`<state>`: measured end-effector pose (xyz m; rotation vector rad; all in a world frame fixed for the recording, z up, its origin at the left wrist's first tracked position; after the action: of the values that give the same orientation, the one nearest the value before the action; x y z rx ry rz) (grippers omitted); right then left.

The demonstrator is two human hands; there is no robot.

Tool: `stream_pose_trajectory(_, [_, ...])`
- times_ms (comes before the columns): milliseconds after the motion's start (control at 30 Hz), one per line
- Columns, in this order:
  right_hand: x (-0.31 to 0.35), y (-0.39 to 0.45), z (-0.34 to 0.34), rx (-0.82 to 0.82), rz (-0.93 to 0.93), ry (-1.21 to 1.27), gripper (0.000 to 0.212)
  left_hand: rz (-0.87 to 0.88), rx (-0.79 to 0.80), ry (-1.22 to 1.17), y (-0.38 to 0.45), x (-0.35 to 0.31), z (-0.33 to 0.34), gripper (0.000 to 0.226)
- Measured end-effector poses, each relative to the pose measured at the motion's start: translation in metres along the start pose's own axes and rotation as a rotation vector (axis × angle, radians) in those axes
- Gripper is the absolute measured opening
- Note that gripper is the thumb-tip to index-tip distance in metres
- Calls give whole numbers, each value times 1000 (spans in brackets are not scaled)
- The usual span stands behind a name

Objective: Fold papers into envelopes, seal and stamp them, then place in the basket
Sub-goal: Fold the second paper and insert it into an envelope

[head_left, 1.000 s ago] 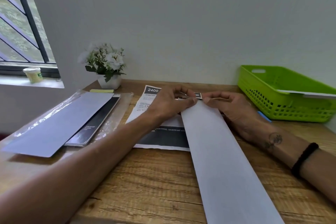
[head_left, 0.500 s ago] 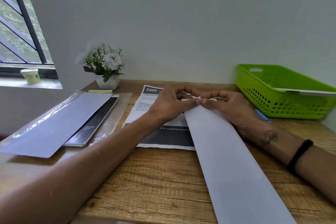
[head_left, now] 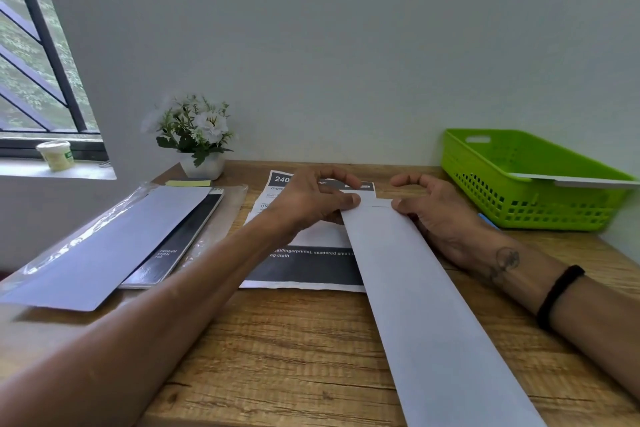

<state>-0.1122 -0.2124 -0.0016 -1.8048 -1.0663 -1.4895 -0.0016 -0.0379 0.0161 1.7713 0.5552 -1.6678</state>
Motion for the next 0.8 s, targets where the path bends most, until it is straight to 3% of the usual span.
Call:
stream_pose_trajectory(233, [1, -1, -2, -45, 7, -44, 27, -11, -14, -37, -4, 0, -3, 24])
stream_pose_trajectory(400, [6, -12, 0, -5, -70, -133, 45, 19, -19, 45, -3, 6, 7, 25])
stream_pose_trajectory(533, [7, -12, 0, -13, -82, -152, 36, 50, -41, 142, 1, 8, 8, 21])
stream_pose_trajectory(633, [7, -10, -1, -2, -82, -118, 28, 58, -48, 86, 2, 1, 5, 22])
stream_pose_trajectory(800, [6, -6, 3, 27, 4, -30, 44, 60, -62, 36, 0, -1, -1, 23])
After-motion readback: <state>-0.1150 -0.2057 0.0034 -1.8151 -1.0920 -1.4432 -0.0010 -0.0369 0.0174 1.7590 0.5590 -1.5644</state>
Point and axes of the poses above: each hand's wrist, its own y-axis towards the middle knuckle, its own z-axis out of the palm, x = y × z, the point moved 4 cm from there along y, towards the middle knuckle, and after that the axes turned 12 degrees about -y, right-handed, at the moved point
